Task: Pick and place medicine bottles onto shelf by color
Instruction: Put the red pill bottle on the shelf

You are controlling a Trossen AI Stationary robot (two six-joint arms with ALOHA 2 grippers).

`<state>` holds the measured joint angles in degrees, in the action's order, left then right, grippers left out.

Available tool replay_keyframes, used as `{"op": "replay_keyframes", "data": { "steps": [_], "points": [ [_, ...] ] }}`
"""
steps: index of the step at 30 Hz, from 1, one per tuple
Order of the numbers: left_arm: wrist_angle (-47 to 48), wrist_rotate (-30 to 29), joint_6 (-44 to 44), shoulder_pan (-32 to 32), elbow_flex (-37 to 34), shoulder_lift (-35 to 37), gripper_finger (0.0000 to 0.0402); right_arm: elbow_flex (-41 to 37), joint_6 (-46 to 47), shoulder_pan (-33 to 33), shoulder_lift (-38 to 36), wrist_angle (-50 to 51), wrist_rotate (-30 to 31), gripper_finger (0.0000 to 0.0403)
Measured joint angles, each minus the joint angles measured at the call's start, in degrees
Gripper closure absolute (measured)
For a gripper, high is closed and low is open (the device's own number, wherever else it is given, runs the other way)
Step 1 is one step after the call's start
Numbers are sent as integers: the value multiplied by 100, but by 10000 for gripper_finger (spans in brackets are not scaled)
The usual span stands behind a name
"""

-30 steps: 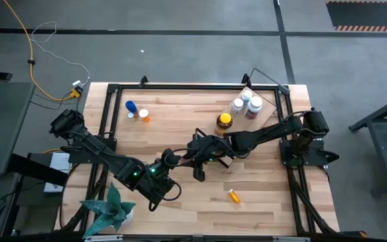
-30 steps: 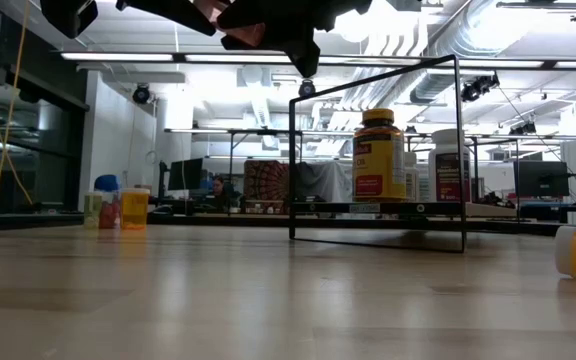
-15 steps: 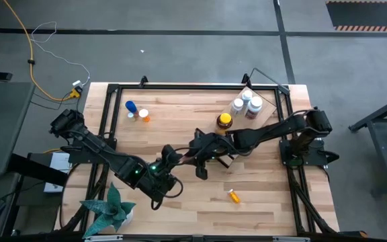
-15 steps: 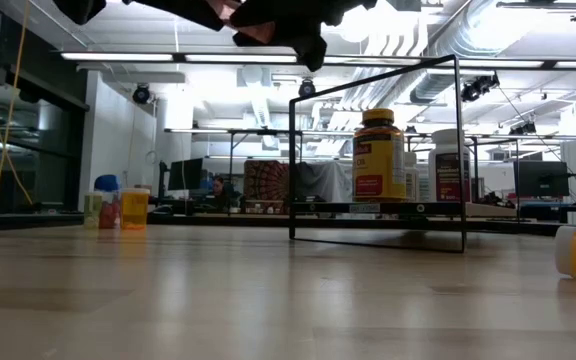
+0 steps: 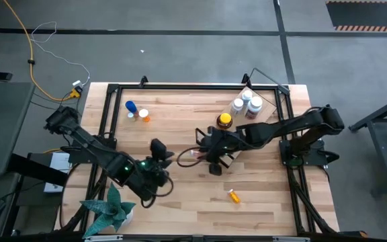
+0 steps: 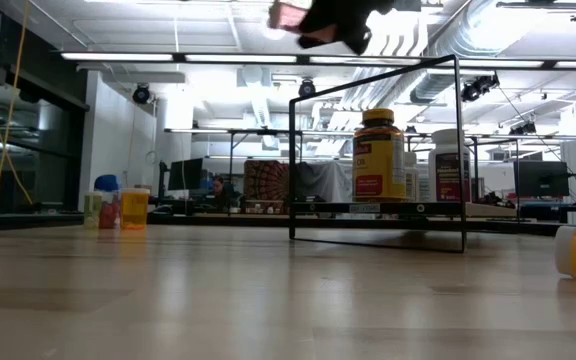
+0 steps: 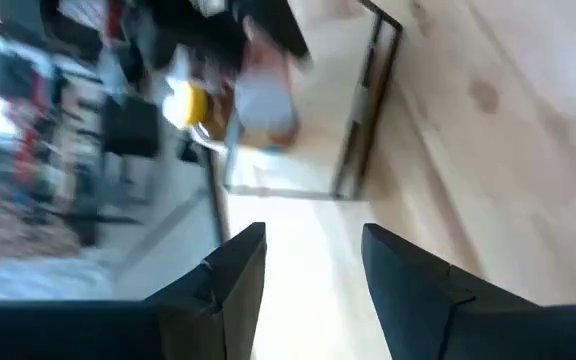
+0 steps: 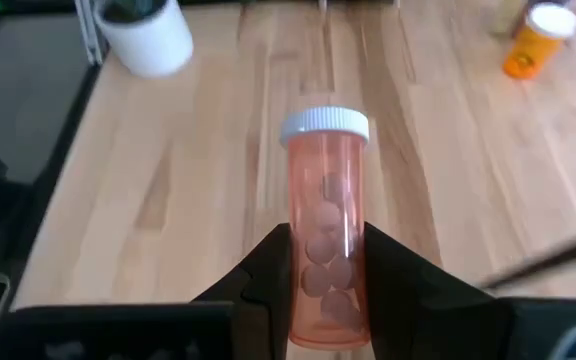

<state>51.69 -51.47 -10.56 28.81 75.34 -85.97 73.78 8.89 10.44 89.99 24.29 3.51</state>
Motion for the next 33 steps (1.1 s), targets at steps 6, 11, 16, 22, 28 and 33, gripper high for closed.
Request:
{"op": "replay_keyframes", "data": {
  "steps": [6, 11, 16, 22, 28, 33],
  "points": [
    [-737, 122, 736, -74, -663, 1023, 245, 0, 17, 327, -496, 995, 760, 322],
    [-3095, 336, 178, -67, -2149, 2171, 245, -494, 455, 663, -1059, 1300, 1487, 322],
    [-5538, 643, -550, -114, -3819, 3182, 245, -1733, 1368, 917, -2136, 1065, 2138, 322],
    [-8155, 1210, -1157, -323, -4895, 3676, 245, -3407, 1400, 1488, -3756, -581, 3695, 322],
    [-9205, 2096, -1214, -725, -5197, 3707, 245, -5341, 408, 1619, -4509, -3736, 4753, 322],
    [-9580, 2514, -1207, -992, -5195, 3582, 245, -6644, 144, 1619, -4577, -5602, 5700, 322]
  ]
}}
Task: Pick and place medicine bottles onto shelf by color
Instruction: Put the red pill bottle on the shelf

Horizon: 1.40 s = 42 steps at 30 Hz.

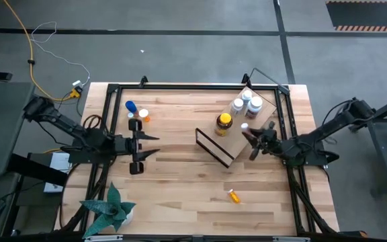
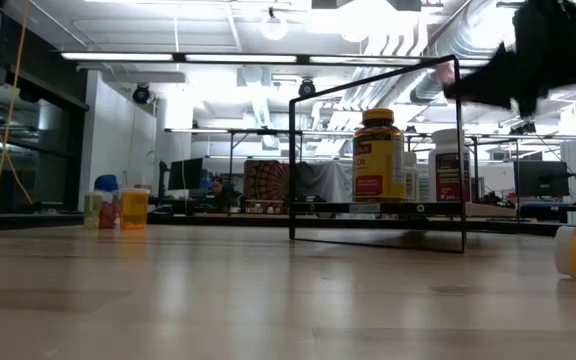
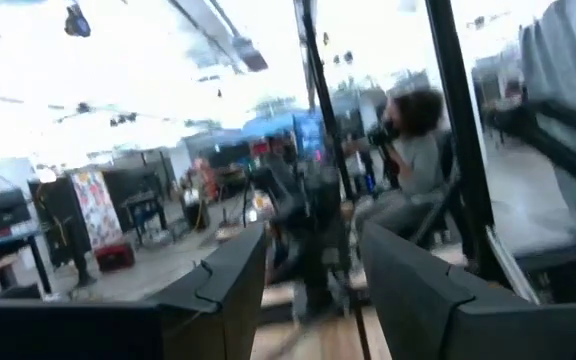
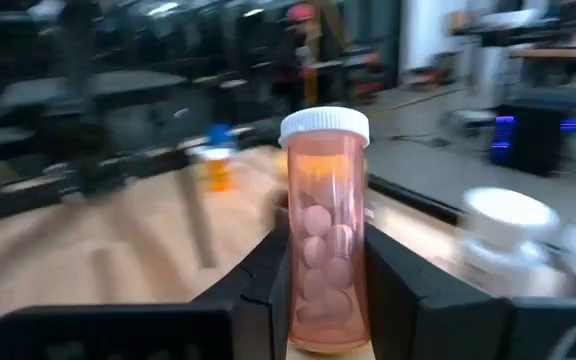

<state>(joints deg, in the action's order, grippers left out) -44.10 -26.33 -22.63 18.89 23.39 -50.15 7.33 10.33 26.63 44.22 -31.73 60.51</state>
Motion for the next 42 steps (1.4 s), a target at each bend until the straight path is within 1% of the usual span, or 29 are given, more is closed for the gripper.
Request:
{"op": "replay_keyframes", "data": {
  "steps": [3, 5, 6, 9, 13, 15, 17, 18, 20, 24, 28, 31, 35, 39, 42],
  "points": [
    [-105, 72, 17, -117, 3, -35, 245, -561, -31, -34, 69, -1000, 395, 322],
    [-192, 82, 117, -174, 3, -69, 245, -670, 51, -88, 143, -1088, 528, 322],
    [-196, 82, 170, -192, 3, -74, 245, -654, 127, -117, 154, -904, 571, 322],
    [-205, 117, 300, -240, 3, -74, 245, -555, 142, -241, 304, -914, 396, 322],
    [-228, 274, 463, -242, 3, -111, 245, -434, -11, -315, 499, -979, 333, 322],
    [-255, 278, 505, -242, 3, -128, 245, -366, -127, -365, 575, -1078, 315, 322],
    [-343, 280, 508, -257, 3, -254, 245, -283, -291, -456, 675, -1347, 133, 322],
    [-457, 288, 509, -298, 3, -365, 245, -243, -415, -516, 729, -1538, 3, 322],
    [-799, 400, 567, -416, 3, -650, 245, -121, -710, -667, 890, -1966, -451, 322],
    [-1606, 784, 883, -732, 3, -1315, 245, 167, -1297, -958, 1348, -2877, -1342, 322],
    [-2205, 844, 1159, -1024, 3, -1886, 245, 584, -1652, -1176, 2080, -3751, -2310, 322],
    [-2564, 943, 1341, -1191, 5, -2189, 245, 1058, -1838, -1247, 2783, -4152, -2911, 322],
    [-2740, 1078, 1539, -1302, 5, -2382, 245, 1888, -2076, -1248, 3675, -4359, -3461, 322],
    [-2756, 1105, 1437, -1280, 5, -2403, 245, 2790, -2161, -1248, 4481, -4361, -3970, 322],
    [-2803, 1237, 1267, -1180, 5, -2402, 237, 3362, -2234, -1249, 4996, -4351, -4118, 322]
  ]
}}
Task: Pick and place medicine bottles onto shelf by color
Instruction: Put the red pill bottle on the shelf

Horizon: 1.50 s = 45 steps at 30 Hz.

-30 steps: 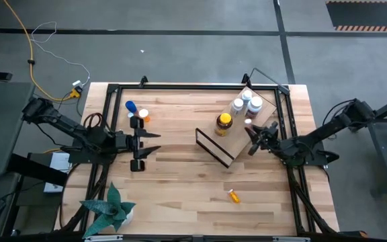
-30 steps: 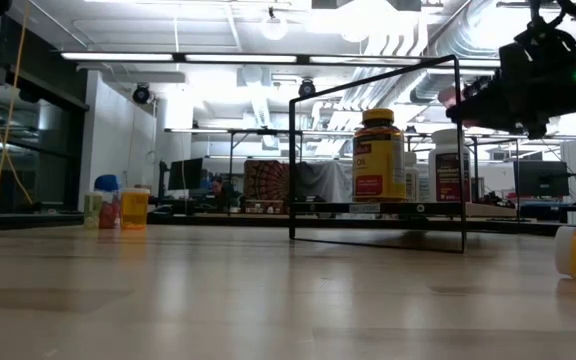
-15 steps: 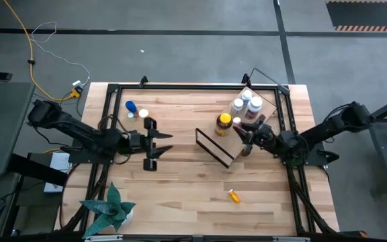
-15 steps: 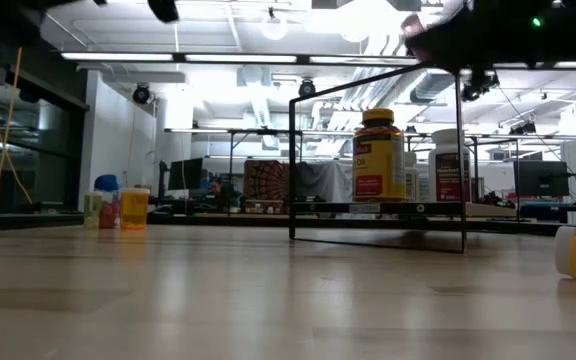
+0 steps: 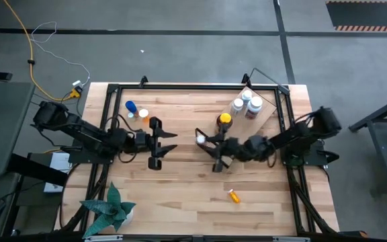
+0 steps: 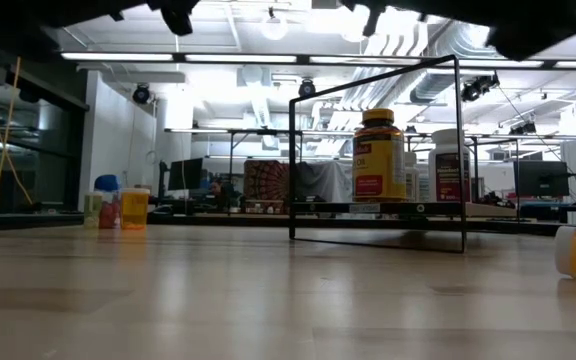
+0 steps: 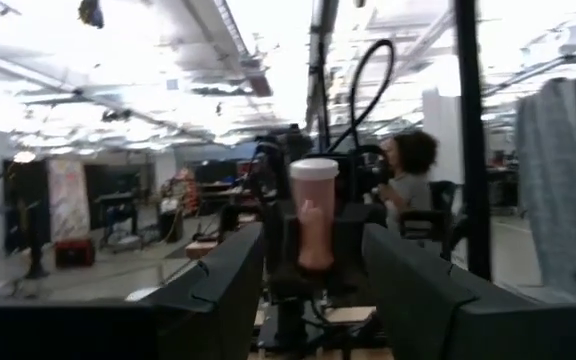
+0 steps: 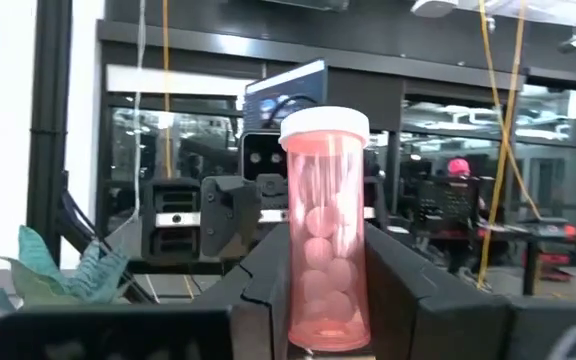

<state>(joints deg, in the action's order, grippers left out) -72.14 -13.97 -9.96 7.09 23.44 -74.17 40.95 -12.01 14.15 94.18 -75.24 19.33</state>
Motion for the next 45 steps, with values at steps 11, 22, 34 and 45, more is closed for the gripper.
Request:
{"op": "replay_keyframes", "data": {
  "steps": [11, 22, 34, 45],
  "points": [
    [3, -1, 80, 243, 98, 2, 155, 1285, -87, -30, 1082, 441, -330, 322],
    [247, -15, 329, 232, 548, -599, 139, 1383, -198, -30, 1070, 722, -328, 322],
    [136, -16, 333, 232, 817, -887, 165, 1381, -200, -30, 1070, 817, -303, 322],
    [116, -61, 194, 232, 817, -887, 262, 1377, -201, -28, 1063, 815, -303, 322]
  ]
}}
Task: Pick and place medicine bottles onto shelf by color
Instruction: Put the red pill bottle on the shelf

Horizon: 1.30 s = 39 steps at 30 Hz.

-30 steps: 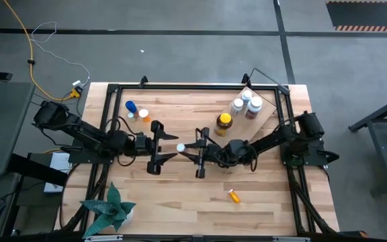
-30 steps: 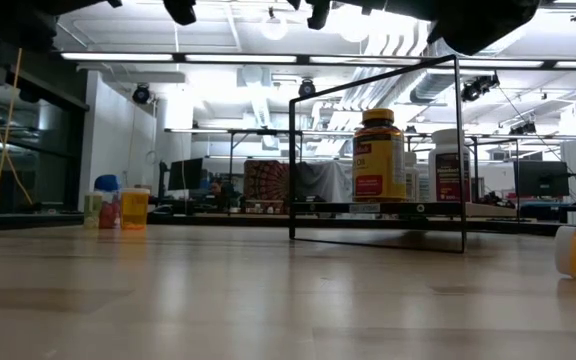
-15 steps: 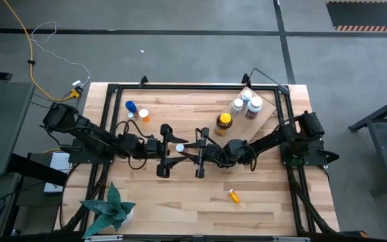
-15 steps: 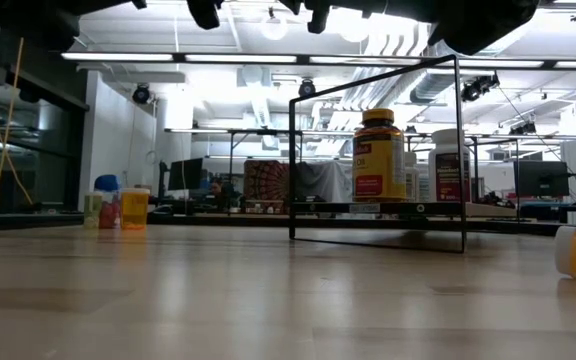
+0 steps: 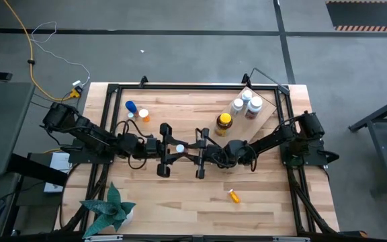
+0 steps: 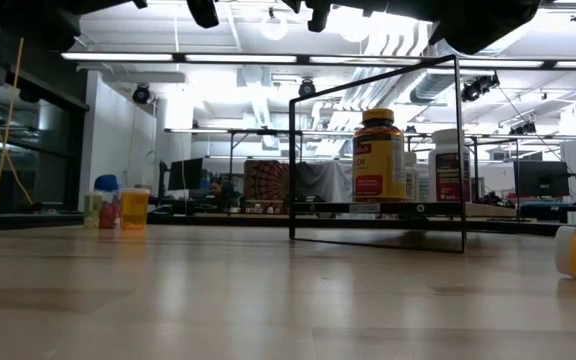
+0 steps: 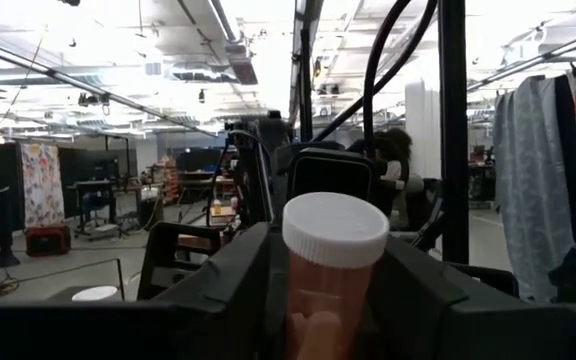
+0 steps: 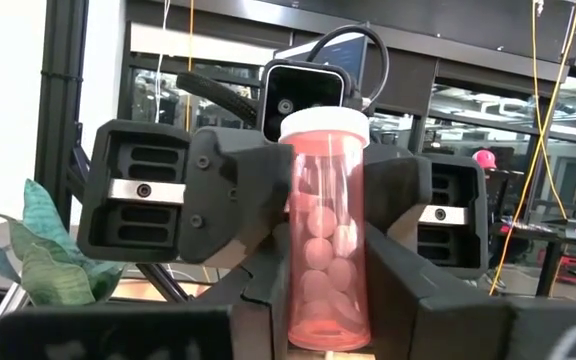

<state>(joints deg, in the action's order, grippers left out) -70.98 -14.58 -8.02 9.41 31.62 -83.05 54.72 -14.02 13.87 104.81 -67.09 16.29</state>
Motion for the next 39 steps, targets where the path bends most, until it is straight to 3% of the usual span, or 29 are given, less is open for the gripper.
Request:
{"op": "replay_keyframes", "data": {
  "steps": [6, 19, 25, 33, 39],
  "points": [
    [0, -1, -34, 2, 0, 0, 295, -4, 18, 0, -2, 0, 17, 322],
    [52, -130, -10, 2, -2, 8, 296, -4, 155, 2, -20, 103, 131, 293],
    [619, -346, 12, -2, -4, 252, 297, -7, 359, 0, -395, 1145, 562, 263],
    [1970, -449, 460, 7, -4, 982, 297, -7, 998, 2, -1113, 3067, 562, 238],
    [2579, -396, 741, 5, -2, 1331, 296, -4, 1357, 2, -1322, 3602, 537, 237]
  ]
}}
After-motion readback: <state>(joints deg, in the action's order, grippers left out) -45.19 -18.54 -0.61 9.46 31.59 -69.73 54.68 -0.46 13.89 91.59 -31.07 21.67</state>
